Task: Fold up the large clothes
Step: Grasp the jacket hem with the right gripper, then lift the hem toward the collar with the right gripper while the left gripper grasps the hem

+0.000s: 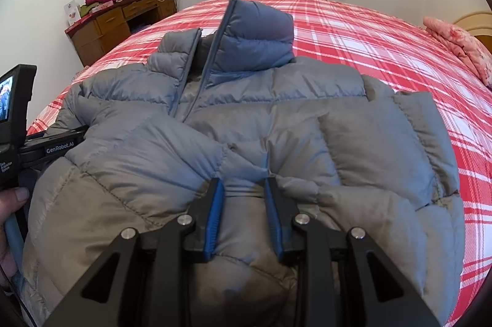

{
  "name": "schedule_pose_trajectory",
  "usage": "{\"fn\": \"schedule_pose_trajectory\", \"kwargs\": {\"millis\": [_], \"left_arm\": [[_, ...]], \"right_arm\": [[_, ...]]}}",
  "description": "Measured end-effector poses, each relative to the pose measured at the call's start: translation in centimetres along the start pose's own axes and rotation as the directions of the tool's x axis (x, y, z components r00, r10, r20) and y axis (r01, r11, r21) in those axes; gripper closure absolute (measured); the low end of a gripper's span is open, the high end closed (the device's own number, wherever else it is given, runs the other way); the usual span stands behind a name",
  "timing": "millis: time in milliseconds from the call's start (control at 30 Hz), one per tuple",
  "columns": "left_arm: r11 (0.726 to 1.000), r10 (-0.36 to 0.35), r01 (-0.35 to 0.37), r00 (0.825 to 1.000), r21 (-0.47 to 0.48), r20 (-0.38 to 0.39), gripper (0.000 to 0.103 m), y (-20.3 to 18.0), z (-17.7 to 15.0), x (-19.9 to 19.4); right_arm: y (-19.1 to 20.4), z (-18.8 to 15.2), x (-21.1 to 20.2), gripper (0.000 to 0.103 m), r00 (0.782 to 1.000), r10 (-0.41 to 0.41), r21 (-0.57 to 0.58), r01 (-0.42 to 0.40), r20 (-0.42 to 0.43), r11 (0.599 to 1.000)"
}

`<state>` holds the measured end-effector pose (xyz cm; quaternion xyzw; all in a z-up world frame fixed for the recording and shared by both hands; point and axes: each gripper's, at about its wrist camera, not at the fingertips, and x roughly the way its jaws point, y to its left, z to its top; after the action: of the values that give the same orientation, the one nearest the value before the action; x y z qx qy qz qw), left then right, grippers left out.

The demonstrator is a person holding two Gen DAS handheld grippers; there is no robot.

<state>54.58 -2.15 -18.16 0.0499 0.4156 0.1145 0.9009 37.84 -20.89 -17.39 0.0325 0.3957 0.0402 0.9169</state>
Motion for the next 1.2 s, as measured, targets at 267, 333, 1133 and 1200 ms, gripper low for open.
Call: {"fn": "schedule_pose_trajectory", "kwargs": {"millis": [267, 333, 1133, 1200], "left_arm": [[0.999, -0.032, 0.032, 0.999, 0.015, -0.035, 0.001, 0.4, 0.6, -0.3], [0.999, -0.049, 0.049, 0.998, 0.020, -0.027, 0.001, 1.1, 1.5, -1.7], [0.953, -0.300, 0.300, 0.954, -0.034, -0.007, 0.001, -8.5, 17.9, 2.0], [0.961, -0.273, 0.274, 0.962, 0.044, -0.020, 0.001, -10.3, 17.6, 2.9]], "right_arm": [[-0.1, -0.1, -0.1, 0.071, 1.000, 0.012, 0.006, -0.012, -0.005, 1.000], [-0.4, 0.3, -0.7, 0.057, 0.998, 0.056, 0.001, -0.056, -0.036, 0.998], [-5.8, 15.7, 5.9, 0.023, 0.994, 0.070, 0.218, -0.049, -0.090, 0.975], [-6.0, 15.1, 5.8, 0.033, 0.991, 0.084, 0.186, -0.064, -0.103, 0.981]]}}
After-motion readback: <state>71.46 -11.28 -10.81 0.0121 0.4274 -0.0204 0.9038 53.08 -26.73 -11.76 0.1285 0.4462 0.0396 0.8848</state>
